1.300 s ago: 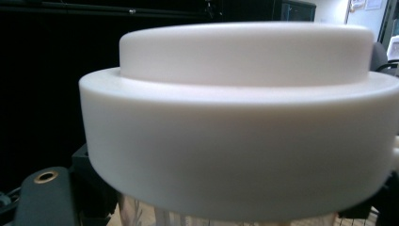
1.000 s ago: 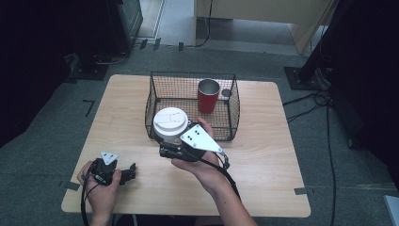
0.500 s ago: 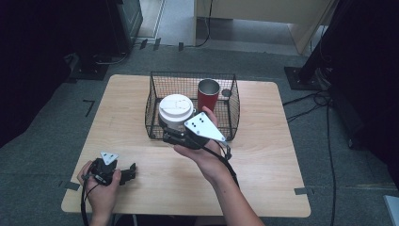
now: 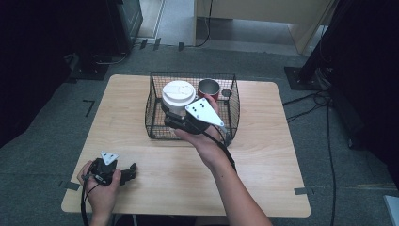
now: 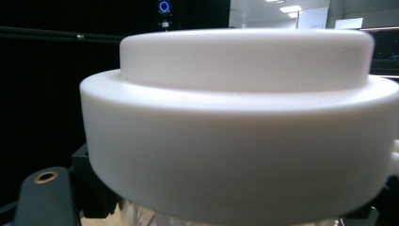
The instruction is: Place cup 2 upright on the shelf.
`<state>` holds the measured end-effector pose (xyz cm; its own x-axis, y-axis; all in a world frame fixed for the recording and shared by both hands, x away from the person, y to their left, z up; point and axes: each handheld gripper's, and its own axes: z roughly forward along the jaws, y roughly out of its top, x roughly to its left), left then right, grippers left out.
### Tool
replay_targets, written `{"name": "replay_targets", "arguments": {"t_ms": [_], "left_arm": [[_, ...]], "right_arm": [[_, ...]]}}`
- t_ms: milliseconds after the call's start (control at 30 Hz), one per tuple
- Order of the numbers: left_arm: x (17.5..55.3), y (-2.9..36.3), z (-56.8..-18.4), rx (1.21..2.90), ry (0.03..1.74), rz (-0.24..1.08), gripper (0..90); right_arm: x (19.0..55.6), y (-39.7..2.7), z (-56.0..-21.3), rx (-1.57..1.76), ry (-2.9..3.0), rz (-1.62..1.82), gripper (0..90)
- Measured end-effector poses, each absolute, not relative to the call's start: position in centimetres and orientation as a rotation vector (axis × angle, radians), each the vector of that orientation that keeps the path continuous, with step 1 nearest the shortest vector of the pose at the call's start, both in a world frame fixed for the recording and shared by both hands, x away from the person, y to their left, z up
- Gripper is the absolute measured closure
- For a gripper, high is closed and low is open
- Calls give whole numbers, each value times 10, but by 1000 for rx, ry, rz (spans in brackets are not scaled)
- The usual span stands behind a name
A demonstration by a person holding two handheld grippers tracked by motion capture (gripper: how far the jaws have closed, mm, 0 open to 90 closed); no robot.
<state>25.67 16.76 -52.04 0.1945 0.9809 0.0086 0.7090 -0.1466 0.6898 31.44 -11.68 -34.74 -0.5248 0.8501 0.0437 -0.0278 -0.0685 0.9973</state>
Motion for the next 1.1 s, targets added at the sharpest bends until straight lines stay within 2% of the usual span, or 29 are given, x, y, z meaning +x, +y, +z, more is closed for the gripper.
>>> {"name": "replay_targets", "arguments": {"t_ms": [1100], "left_arm": [[257, 168, -520, 1922, 1572, 640, 0]], "right_arm": [[393, -95, -361, 973, 1499, 1620, 160]]}}
